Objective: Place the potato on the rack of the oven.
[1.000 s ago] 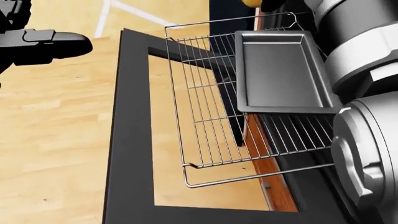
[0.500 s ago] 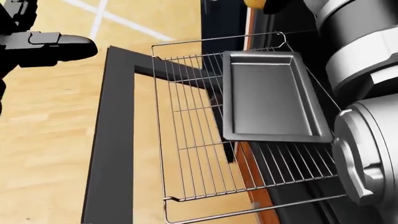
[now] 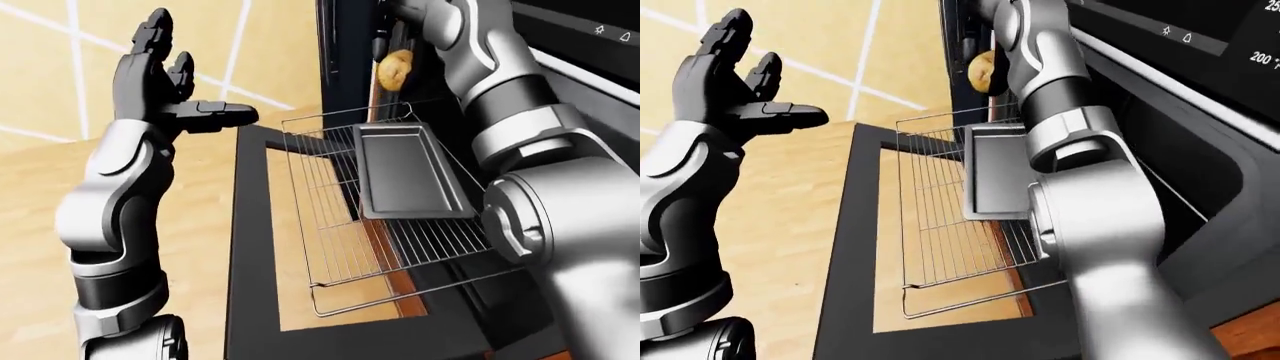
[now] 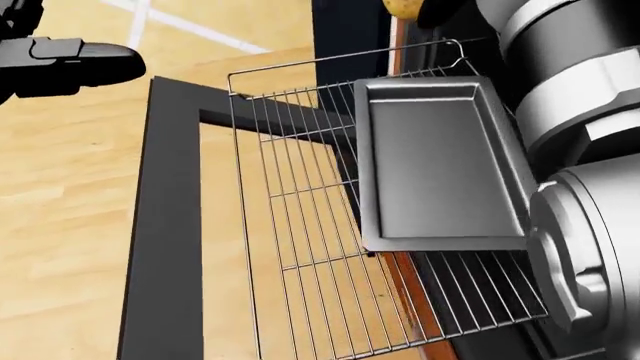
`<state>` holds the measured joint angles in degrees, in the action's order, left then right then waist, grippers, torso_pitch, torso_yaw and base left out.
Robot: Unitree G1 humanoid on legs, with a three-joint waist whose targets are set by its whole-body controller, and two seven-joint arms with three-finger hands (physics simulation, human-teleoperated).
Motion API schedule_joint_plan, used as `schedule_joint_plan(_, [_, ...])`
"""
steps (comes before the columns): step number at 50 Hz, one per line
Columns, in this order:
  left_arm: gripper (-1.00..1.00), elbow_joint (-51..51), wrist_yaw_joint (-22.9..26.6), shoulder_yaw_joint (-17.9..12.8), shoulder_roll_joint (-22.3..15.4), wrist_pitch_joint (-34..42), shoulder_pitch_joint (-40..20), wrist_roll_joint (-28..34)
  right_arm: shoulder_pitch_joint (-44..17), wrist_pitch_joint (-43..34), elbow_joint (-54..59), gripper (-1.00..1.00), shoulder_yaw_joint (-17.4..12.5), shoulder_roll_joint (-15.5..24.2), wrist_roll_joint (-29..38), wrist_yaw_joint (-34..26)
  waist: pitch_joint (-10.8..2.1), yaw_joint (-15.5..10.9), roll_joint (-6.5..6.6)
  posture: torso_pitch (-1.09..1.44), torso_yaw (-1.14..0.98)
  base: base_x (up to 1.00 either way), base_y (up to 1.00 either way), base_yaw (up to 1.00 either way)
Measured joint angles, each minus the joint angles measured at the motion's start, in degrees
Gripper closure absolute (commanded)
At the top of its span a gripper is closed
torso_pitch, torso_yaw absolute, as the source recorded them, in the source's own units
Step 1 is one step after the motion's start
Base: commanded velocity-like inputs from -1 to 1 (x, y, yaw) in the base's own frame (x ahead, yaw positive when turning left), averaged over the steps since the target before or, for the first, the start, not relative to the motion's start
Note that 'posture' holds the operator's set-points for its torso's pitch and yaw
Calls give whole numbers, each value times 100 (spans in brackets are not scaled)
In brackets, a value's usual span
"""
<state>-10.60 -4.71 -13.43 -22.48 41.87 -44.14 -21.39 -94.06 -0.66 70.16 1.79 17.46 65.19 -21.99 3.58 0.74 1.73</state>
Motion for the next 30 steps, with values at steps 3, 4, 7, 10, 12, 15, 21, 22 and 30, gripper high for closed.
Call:
schedule_joint_plan(3, [-100, 25, 6, 1, 2, -17, 8, -1, 27, 35, -50, 100, 7, 7, -1, 39, -13, 5, -4, 0, 0, 0, 0, 0])
schedule_joint_plan(4, [-100, 48, 10, 3, 4, -32, 14, 5, 51, 46, -63, 100, 16, 10, 3, 38, -14, 6, -7, 0, 0, 0, 0, 0])
schedule_joint_plan(7, [-100, 158, 38, 16, 23, -134, 54, 42, 124, 73, -63, 100, 31, 20, 22, -12, -4, 11, -12, 0, 0, 0, 0, 0])
schedule_joint_plan(10, [-100, 176, 31, 12, 23, -87, 45, 50, 186, 83, -27, 100, 30, 30, 38, -64, 25, 25, -17, 0, 0, 0, 0, 0])
schedule_joint_plan(12, [-100, 157, 26, 6, 22, -73, 44, 47, 240, 77, 0, 100, 40, 21, 56, -59, 34, 36, -13, 0, 0, 0, 0, 0])
schedule_joint_plan(15, [-100, 150, 27, 0, 21, -95, 46, 47, 294, 68, 72, 100, 41, 2, 81, 14, 38, 46, 0, 0, 0, 0, 0, 0])
schedule_joint_plan(21, [-100, 193, 34, -2, 17, -110, 48, 45, 437, 36, 168, 100, -8, -45, 64, 396, -5, 53, 3, 0, 0, 0, 0, 0])
schedule_joint_plan(22, [-100, 186, 27, -3, 10, -75, 38, 37, 549, 30, 175, 100, -11, -72, 57, 559, -23, 51, -9, 0, 0, 0, 0, 0])
schedule_joint_plan(30, [-100, 124, 4, -40, -20, -92, 12, 21, 813, -17, 438, 100, 21, -124, -11, 845, -18, 17, 25, 0, 0, 0, 0, 0])
